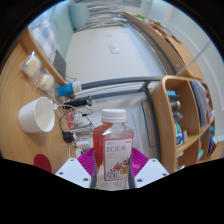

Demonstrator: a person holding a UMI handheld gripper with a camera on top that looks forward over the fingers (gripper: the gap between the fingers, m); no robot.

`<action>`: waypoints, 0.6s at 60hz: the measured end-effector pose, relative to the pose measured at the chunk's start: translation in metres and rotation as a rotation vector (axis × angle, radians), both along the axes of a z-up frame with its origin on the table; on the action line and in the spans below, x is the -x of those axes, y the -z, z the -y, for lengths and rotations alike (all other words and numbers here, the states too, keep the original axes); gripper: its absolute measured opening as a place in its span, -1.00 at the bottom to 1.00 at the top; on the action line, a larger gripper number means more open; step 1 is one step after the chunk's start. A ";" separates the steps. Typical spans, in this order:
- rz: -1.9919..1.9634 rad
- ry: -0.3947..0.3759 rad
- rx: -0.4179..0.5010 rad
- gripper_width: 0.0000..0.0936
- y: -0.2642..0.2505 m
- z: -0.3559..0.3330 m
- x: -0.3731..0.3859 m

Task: Pour water

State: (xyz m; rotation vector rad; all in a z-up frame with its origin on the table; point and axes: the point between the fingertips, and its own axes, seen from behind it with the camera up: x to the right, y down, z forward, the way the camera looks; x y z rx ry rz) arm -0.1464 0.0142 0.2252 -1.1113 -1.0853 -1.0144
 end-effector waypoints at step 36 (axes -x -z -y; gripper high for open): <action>-1.383 -0.125 0.446 -0.04 0.103 -0.025 -0.030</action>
